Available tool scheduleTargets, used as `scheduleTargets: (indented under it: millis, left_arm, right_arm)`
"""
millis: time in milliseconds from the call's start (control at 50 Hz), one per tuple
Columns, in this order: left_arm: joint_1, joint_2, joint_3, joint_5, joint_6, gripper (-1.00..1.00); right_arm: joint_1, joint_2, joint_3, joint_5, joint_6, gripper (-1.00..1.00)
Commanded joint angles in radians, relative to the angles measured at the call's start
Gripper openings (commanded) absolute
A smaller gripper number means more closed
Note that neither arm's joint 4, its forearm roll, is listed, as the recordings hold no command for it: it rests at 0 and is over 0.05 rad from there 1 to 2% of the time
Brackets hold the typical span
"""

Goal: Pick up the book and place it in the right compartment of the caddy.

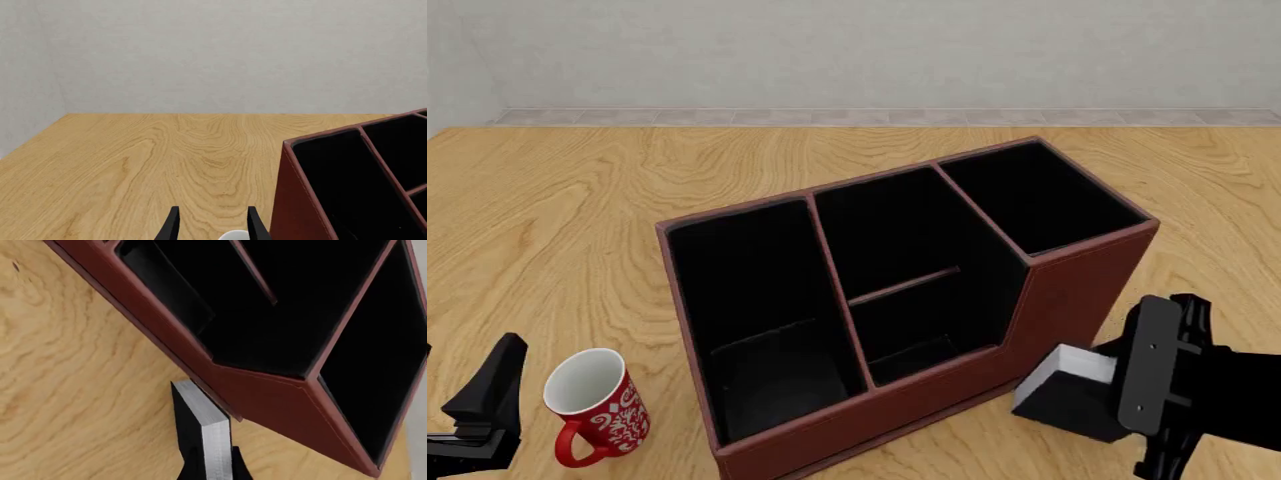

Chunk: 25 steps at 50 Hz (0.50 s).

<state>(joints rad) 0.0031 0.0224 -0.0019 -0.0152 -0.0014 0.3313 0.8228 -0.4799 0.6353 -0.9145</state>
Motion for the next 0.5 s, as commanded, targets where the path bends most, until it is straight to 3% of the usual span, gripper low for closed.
scheduleTargets:
  millis: [20, 500]
  left_arm:
    - [0.0, 0.0, 0.0, 0.0, 0.0, 1.0]
    - [0.0, -0.003, 0.0, 0.003, 0.0, 1.0]
  right_arm:
    - [-0.038, -0.083, -0.012, 0.088, 0.006, -1.0]
    - [-0.094, -0.226, -0.075, 0.265, -0.016, -1.0]
